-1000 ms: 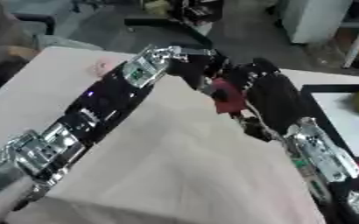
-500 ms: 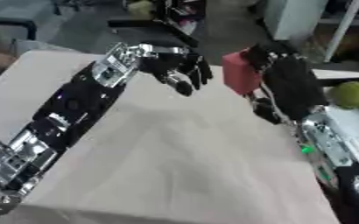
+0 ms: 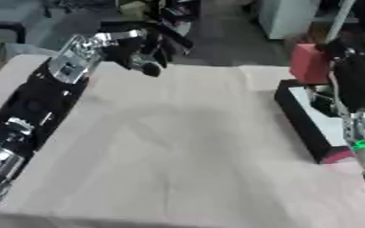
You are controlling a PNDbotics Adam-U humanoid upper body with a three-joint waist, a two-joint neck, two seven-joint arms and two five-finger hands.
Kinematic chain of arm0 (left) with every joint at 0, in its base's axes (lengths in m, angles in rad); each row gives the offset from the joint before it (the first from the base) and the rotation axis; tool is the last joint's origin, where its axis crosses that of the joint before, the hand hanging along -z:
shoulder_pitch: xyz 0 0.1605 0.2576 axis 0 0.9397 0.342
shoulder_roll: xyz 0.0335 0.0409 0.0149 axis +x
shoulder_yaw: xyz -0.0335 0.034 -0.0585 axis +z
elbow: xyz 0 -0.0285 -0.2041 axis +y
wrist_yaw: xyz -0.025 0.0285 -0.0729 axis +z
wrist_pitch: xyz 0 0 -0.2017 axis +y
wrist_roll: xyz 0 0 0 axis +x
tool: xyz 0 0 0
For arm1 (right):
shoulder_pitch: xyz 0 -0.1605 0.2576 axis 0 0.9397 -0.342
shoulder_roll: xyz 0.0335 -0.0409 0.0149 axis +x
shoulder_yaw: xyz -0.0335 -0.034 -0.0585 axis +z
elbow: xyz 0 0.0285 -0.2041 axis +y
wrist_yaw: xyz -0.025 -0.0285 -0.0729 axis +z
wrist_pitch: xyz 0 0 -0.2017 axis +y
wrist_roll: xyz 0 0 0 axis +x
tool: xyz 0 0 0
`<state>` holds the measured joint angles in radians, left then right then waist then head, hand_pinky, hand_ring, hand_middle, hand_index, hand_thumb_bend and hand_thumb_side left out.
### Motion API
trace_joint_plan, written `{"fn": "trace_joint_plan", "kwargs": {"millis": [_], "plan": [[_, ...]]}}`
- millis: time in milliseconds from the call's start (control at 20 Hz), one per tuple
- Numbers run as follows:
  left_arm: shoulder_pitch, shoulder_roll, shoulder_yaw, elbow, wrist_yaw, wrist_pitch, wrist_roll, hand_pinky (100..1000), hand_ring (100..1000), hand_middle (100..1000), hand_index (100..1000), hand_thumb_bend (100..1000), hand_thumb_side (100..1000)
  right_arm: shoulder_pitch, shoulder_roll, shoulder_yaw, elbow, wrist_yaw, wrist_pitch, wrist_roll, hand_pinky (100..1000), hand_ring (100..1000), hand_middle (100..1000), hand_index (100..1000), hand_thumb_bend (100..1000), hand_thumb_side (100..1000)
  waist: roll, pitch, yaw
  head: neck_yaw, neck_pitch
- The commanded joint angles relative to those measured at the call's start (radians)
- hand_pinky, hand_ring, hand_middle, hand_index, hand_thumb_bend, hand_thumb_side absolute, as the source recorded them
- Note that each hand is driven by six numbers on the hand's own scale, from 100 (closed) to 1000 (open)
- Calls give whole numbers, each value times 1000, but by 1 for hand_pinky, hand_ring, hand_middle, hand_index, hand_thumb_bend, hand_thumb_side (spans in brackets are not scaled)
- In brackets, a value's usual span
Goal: Pick up the objects with one hand, pass them to the other hand, and then place them into the box on the other side of the table.
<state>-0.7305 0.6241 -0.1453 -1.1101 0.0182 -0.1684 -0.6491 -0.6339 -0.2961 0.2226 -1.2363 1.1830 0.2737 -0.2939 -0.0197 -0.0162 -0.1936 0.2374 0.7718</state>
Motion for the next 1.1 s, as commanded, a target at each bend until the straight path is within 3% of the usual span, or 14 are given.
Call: {"fn": "trace_joint_plan", "kwargs": {"millis": [50, 150, 200, 350, 450, 550, 650, 800, 850, 900, 1000, 1050, 1100], "plan": [[20, 77, 62, 0, -68, 1, 102, 778, 639, 631, 757, 882, 498, -17, -59, -69, 136, -98, 74, -22, 565, 671, 495, 553, 100, 171, 2, -12, 1, -10, -3], [47, 91, 90, 27, -121, 4, 149, 783, 649, 642, 764, 885, 486, -27, -77, -88, 233, -137, 88, 8, 652, 738, 596, 745, 100, 423, 2, -12, 3, -13, -4], [56, 93, 102, 40, -148, 4, 168, 783, 649, 643, 764, 884, 483, -36, -84, -93, 272, -142, 89, 36, 710, 763, 651, 820, 263, 493, 1, -12, 4, -14, -5], [69, 91, 136, 102, -215, 14, 215, 783, 653, 646, 765, 888, 471, -69, -111, -105, 371, -96, 83, 172, 928, 873, 845, 989, 517, 577, -1, -12, 7, -16, -6], [69, 89, 151, 144, -259, 17, 240, 786, 661, 655, 770, 888, 465, -94, -130, -117, 399, -33, 74, 280, 1000, 922, 917, 1000, 590, 608, -2, -12, 9, -15, -9], [66, 87, 166, 185, -311, 19, 271, 788, 668, 662, 773, 887, 460, -115, -154, -129, 387, 36, 58, 371, 1000, 946, 950, 1000, 625, 612, -3, -12, 10, -7, -10], [63, 86, 180, 223, -369, 22, 311, 790, 674, 669, 776, 890, 456, -127, -176, -142, 341, 104, 43, 438, 1000, 956, 957, 1000, 640, 602, -3, -11, 10, 12, -11], [53, 82, 201, 287, -456, 39, 396, 793, 683, 682, 781, 908, 457, -125, -199, -158, 223, 188, 22, 490, 1000, 951, 939, 1000, 636, 563, -3, -9, 6, 75, -15], [45, 82, 207, 309, -494, 49, 440, 793, 685, 687, 782, 919, 457, -122, -203, -161, 176, 209, 15, 494, 1000, 934, 925, 1000, 564, 579, -2, -8, 4, 116, -18], [35, 79, 214, 333, -533, 63, 490, 792, 685, 683, 781, 931, 460, -117, -206, -161, 130, 228, 9, 492, 1000, 918, 903, 1000, 587, 495, -1, -7, 2, 152, -23], [8, 69, 223, 378, -601, 92, 597, 795, 689, 687, 785, 951, 463, -104, -208, -158, 45, 255, -7, 468, 977, 900, 883, 1000, 526, 421, 0, -5, -2, 211, -34], [-11, 62, 227, 401, -641, 107, 660, 796, 696, 693, 788, 982, 460, -97, -205, -156, 4, 258, -16, 452, 937, 882, 857, 1000, 414, 395, 1, -3, -6, 244, -43], [-26, 55, 229, 423, -677, 119, 716, 797, 698, 694, 789, 986, 459, -90, -202, -154, -29, 254, -21, 439, 929, 879, 851, 1000, 396, 391, 2, -1, -9, 267, -50]]}}
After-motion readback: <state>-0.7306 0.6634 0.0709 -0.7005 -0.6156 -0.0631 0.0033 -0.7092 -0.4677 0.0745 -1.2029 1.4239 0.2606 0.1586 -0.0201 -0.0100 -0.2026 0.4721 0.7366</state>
